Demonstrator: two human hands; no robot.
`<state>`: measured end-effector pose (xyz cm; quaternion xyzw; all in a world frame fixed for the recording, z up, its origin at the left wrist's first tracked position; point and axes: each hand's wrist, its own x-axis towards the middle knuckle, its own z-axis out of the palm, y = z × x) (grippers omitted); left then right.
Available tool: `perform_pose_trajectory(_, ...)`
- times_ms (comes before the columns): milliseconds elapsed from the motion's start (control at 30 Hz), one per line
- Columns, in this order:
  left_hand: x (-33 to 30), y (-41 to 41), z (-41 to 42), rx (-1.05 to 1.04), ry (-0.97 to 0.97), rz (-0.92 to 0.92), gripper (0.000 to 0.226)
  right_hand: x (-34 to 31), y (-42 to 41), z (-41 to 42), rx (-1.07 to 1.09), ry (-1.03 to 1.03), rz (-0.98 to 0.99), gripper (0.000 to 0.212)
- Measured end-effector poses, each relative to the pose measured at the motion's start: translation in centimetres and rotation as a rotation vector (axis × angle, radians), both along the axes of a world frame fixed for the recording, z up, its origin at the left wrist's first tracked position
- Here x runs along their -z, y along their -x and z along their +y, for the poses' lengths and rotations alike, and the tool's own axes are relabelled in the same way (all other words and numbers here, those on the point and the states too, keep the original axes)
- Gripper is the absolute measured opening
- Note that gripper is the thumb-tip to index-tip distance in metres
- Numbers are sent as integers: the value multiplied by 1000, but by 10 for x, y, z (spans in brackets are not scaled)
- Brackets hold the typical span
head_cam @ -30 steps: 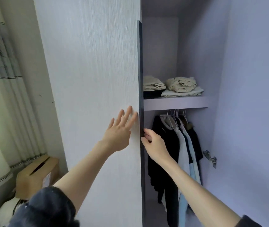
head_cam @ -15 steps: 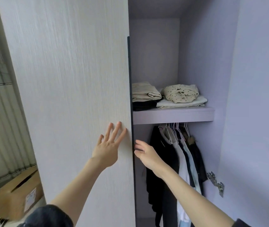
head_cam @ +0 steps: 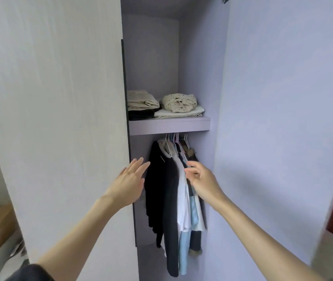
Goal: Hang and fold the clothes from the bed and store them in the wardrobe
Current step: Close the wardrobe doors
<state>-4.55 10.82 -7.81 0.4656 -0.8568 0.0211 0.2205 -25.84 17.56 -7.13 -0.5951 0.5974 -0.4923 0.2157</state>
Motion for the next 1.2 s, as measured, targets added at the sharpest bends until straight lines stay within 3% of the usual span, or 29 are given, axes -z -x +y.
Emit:
perform_pose_trajectory(133,3,49,56,217,12,101,56,1,31,77,252,192,90,29)
perform_pose_trajectory(333,-11,131,117,393,123,91,55,-20,100,151,516,340,294,35)
perform_pose_trajectory(467,-11,178,135,441,202,48,56,-32,152,160,680,282,316,55)
perform_pose_trajectory(600,-12,207,130,411,228,19,57,-33,190,151,436,45,63,66)
perform_pose_trajectory(767,-13,233,131,372,258,92,75,-40,218,162,234,59,-74,45)
perform_pose_trajectory(833,-12,237,135,357,276,126,88,-46,213,165,136,52,-114,54)
perform_pose_trajectory(1000,-18,216,129,253,332,237,108,-58,172,144,-137,43,-35,57)
perform_pose_trajectory(1200,-20,128,94,26,403,236,99,-51,99,79,-427,84,103,53)
